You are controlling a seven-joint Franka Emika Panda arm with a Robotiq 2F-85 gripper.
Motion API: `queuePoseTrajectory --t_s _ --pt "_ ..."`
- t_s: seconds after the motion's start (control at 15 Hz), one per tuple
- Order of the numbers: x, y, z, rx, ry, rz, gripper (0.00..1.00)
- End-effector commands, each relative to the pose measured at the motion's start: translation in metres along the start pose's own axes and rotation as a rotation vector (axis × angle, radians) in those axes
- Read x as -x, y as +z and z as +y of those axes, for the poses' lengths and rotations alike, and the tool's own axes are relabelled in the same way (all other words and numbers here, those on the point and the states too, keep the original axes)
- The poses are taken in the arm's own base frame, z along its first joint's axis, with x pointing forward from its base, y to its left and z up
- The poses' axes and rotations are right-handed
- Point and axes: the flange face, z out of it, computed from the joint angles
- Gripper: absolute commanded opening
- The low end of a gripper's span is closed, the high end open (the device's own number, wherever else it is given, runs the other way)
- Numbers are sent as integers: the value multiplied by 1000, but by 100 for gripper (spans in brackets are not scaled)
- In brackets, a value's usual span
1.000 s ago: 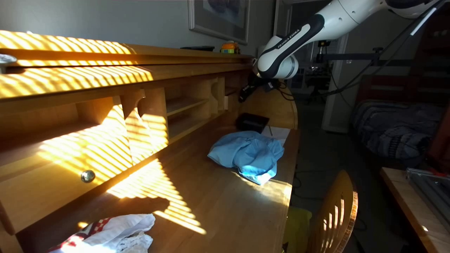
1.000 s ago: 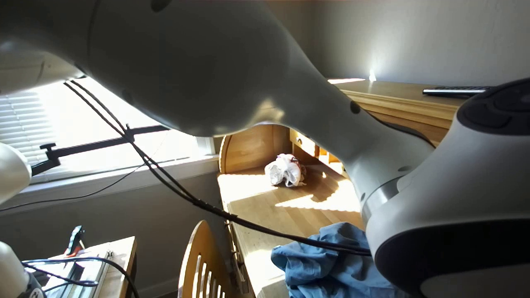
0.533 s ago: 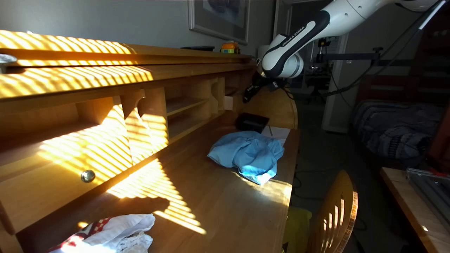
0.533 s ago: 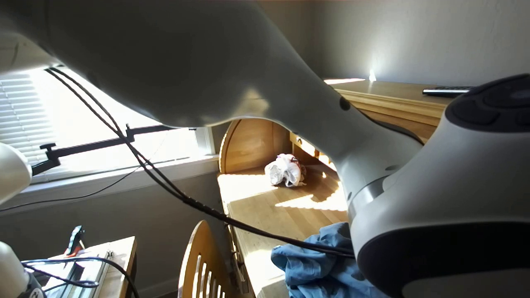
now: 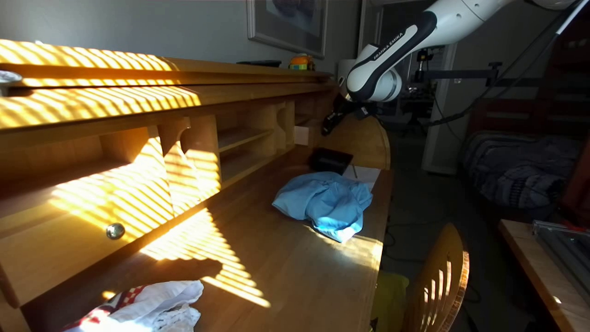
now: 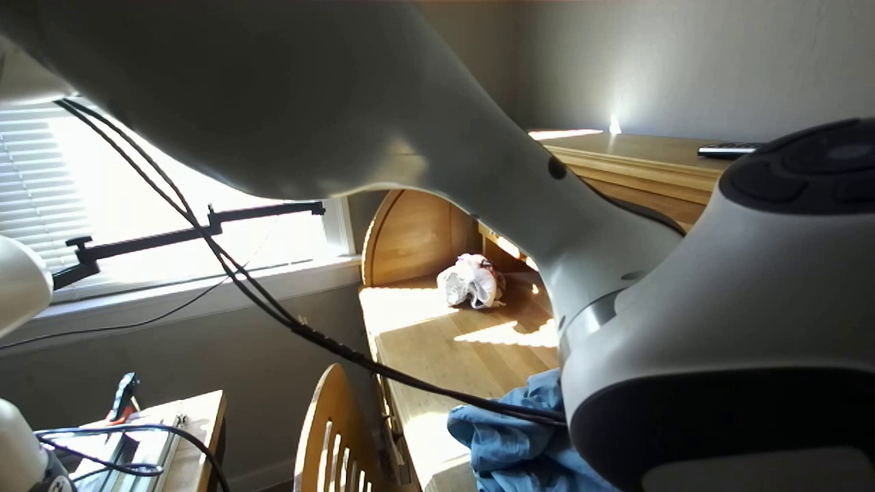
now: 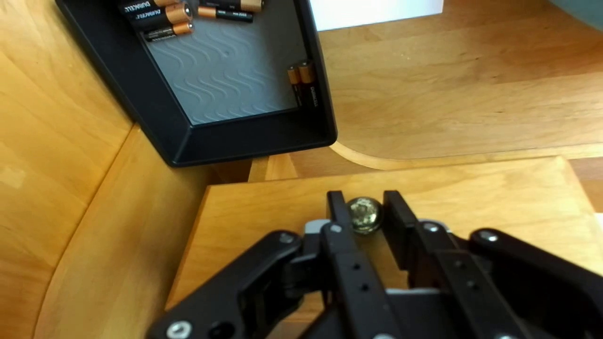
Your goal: Open the top drawer on the right, remove the top drawer on the left and put it on the table
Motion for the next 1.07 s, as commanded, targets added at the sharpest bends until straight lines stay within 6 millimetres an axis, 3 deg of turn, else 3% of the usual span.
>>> queuePoseTrajectory --t_s 0.0,1.0 --pt "18 4 0 -2 -1 -47 6" --pt "34 -8 -4 -50 -114 -86 6"
